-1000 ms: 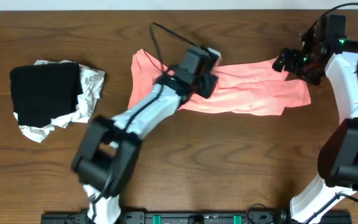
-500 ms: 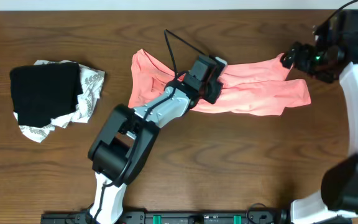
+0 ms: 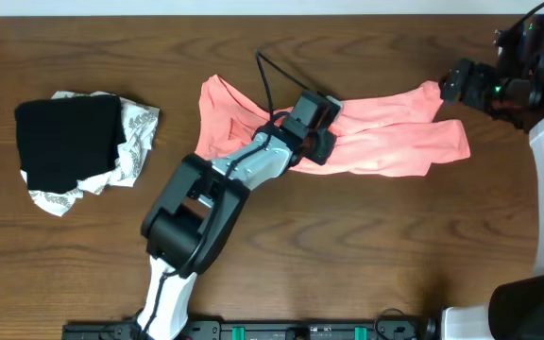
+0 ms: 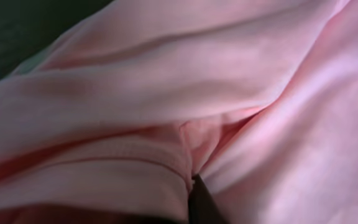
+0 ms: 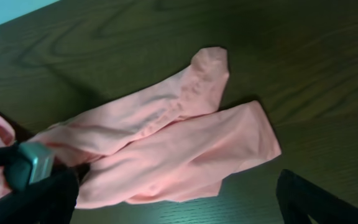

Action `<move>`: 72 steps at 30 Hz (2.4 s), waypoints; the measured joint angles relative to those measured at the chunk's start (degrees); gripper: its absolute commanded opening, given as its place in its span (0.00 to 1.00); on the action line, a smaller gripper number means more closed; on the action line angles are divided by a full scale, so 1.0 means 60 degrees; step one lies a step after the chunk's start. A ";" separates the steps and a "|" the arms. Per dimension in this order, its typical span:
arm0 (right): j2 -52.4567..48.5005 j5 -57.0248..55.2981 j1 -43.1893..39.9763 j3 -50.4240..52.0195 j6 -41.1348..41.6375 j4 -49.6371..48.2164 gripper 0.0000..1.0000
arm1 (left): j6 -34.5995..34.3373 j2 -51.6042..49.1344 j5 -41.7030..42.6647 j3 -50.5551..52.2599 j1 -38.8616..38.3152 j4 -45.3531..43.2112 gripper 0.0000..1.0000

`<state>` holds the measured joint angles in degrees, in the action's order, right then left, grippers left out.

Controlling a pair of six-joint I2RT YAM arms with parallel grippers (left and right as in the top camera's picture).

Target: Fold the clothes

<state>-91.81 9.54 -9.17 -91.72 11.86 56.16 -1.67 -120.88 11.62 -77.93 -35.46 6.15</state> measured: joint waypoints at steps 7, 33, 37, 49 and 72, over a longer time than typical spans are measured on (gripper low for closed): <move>-0.0175 -0.0178 0.0000 0.0000 0.0000 -0.0011 0.99 | 0.0076 0.2200 -0.0186 -0.0102 0.0025 0.0903 0.06; -0.4328 0.0856 0.0007 0.0000 0.2867 -0.3257 0.78 | 0.0321 0.3461 -0.0255 -0.0386 0.0025 0.3563 0.06; -0.4790 0.0896 0.0113 0.0000 0.4000 -0.4011 0.78 | 0.0321 0.3461 -0.0255 -0.0386 -0.0011 0.3665 0.06; -0.5122 0.0204 0.1399 0.0004 0.5617 -0.4867 0.78 | 0.0321 0.3311 -0.0251 -0.0386 -0.0943 0.3665 0.06; -0.6000 -0.1297 0.1559 -0.0131 0.6215 -0.4564 0.40 | 0.0317 0.3286 -0.0255 -0.0386 -0.0947 0.3938 0.06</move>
<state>-127.81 1.76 0.19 -92.51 49.15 28.77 0.23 -101.16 10.09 -80.25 -41.15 29.78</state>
